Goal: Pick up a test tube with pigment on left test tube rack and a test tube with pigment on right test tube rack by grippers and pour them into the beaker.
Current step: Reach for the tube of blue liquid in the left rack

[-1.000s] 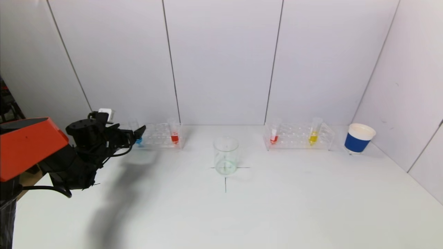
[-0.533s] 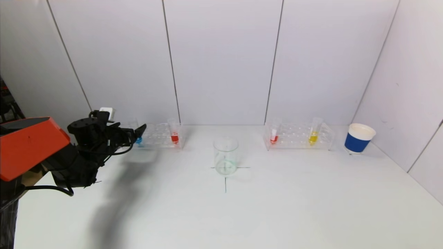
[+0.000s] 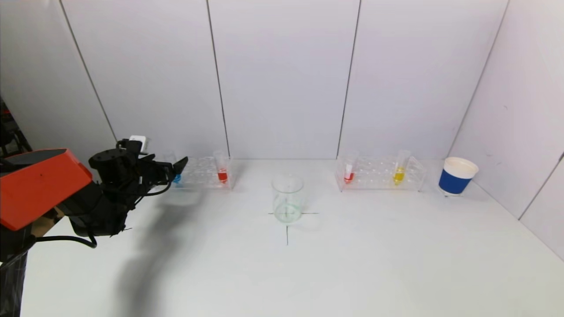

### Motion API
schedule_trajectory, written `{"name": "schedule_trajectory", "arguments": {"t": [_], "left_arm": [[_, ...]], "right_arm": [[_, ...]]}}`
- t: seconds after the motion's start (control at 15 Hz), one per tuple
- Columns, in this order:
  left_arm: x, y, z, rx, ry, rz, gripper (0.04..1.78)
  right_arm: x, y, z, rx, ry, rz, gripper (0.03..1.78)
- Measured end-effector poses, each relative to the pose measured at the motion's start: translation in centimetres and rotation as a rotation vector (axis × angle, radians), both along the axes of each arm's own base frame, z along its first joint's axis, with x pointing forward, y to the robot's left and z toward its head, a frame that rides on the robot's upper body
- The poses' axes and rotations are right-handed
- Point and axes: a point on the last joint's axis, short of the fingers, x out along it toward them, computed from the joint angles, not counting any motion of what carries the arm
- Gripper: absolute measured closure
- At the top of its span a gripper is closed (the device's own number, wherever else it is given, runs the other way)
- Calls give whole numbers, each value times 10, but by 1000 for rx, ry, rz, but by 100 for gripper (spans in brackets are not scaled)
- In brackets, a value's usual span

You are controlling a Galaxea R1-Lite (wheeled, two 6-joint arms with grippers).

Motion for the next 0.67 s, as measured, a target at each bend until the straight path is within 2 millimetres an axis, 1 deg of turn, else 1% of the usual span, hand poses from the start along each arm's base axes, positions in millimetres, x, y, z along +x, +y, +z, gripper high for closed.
{"name": "schedule_trajectory", "arguments": {"t": [0.2,0.67], "left_arm": [[2,-4,0,1,-2,-9,6],[5,-4,-3,3,0,-11,6]], "right_arm": [[0,0,0,0,0,0,4],[0,0,0,0,0,0,4]]}}
